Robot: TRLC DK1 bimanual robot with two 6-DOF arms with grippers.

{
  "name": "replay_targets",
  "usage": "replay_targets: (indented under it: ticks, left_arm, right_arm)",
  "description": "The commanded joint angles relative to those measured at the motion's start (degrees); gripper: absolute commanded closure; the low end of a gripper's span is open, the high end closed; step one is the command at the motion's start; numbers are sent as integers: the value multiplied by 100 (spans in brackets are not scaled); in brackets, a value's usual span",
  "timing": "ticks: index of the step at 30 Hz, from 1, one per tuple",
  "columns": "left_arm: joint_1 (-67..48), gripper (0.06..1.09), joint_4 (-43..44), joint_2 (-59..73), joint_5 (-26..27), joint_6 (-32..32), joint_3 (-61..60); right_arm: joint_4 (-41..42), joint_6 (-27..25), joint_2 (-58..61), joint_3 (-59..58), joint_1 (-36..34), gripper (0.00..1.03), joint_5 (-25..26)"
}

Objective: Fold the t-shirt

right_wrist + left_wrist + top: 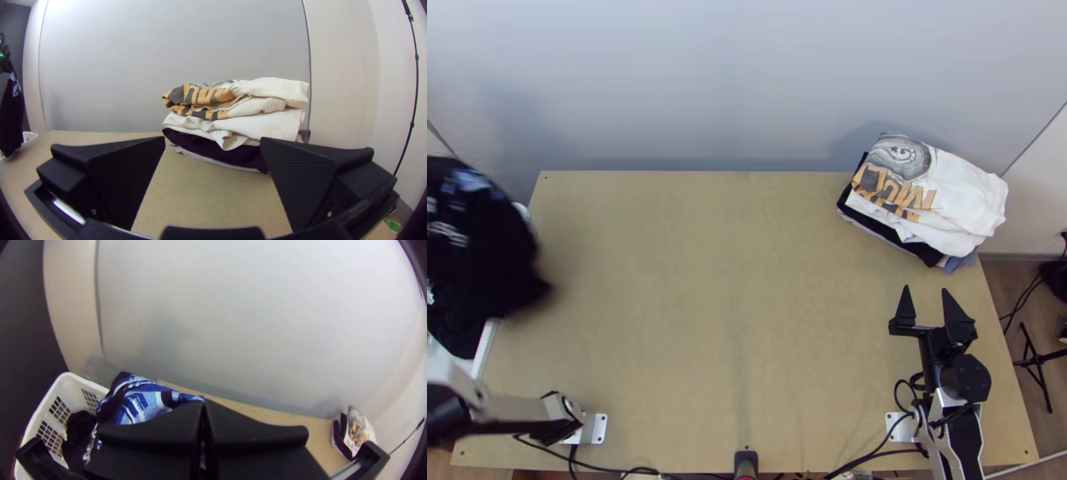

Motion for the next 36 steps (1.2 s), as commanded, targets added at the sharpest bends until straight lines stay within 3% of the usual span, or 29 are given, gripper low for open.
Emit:
replay_targets:
  ticks: [1,6,12,16,26,36]
  left_arm:
    - [-2105,105,333,-1671,-793,246,-2453]
    - [-4329,105,517,-2637,-1681,-123,-3947]
    - [-7484,105,869,-3217,-2674,-1240,-4193]
    - [-9093,105,1335,-3086,-3272,-1477,-4333]
    - [-9576,105,2398,-2128,-3377,-1617,-5124]
    - [-10191,105,3057,-1029,-3351,-1934,-5107]
  right_arm:
    - [2,1,3,1,1,4,7]
    - [2,1,3,-8,1,4,-1]
    - [2,1,3,1,1,4,-1]
    - [2,1,3,1,1,4,-1]
    - [2,1,3,1,1,4,-1]
    - [2,1,3,1,1,4,7]
